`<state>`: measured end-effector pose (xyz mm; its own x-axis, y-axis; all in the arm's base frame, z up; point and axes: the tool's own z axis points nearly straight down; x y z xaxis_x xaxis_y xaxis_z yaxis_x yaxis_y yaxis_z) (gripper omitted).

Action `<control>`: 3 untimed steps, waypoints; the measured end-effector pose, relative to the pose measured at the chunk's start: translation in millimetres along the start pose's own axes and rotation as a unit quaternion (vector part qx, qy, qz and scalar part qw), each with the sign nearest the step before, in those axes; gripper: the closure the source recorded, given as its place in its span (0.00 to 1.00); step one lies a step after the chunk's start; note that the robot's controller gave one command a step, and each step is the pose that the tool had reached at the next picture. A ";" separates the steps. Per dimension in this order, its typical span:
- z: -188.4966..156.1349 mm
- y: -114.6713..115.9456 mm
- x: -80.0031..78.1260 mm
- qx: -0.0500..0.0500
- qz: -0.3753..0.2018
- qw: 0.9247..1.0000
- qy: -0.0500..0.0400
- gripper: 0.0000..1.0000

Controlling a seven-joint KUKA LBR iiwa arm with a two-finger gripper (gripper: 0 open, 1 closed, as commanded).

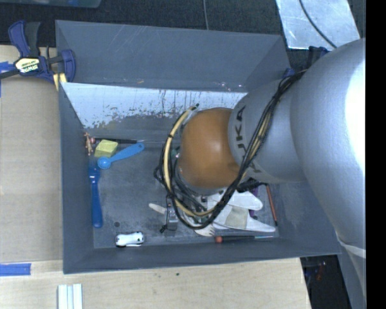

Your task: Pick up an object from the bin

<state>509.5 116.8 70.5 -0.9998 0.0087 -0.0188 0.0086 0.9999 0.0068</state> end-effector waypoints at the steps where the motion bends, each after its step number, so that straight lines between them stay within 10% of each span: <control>1: -1.4 -4.5 9.4 0.002 0.062 0.998 0.004 1.00; 3: -3.9 -4.6 9.5 0.002 0.062 0.998 0.003 1.00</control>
Offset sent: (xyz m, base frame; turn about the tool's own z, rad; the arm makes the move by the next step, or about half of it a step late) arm 0.0000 0.0000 0.0000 0.0000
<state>499.9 112.2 74.3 -0.9912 0.1321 -0.0112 0.1320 0.9912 0.0054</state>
